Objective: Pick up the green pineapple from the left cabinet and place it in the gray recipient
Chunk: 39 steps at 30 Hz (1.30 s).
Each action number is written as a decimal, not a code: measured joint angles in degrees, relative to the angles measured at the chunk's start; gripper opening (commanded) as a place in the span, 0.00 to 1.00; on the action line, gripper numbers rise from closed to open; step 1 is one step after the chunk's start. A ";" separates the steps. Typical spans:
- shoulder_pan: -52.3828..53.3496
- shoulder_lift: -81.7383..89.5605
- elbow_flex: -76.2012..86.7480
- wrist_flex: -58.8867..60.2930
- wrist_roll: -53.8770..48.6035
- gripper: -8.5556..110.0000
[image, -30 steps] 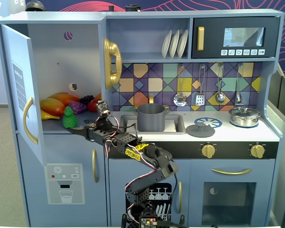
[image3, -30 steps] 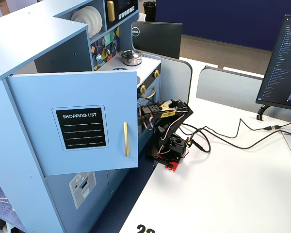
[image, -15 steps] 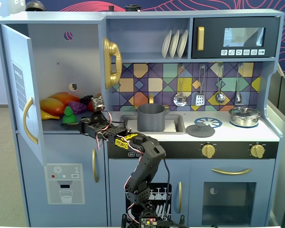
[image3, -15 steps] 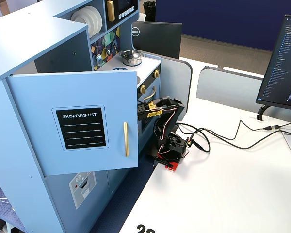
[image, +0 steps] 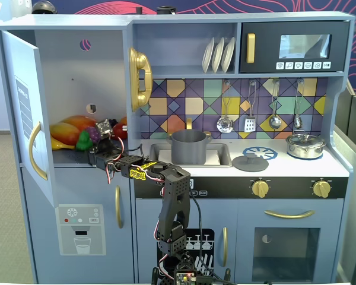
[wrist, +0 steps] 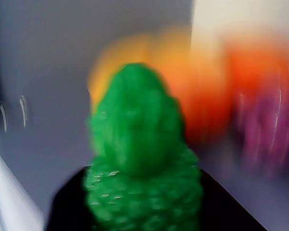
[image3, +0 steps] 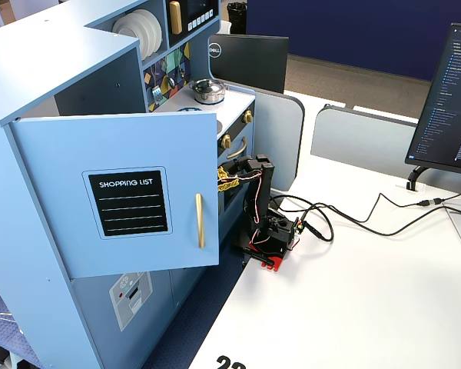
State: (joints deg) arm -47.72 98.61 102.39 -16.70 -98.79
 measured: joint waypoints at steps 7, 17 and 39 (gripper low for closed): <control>-2.02 19.78 12.57 -7.65 -3.78 0.07; 11.87 55.28 25.05 -6.94 -9.49 0.07; 50.71 30.85 1.14 30.06 8.44 0.07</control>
State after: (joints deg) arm 2.99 129.46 103.54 13.36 -90.35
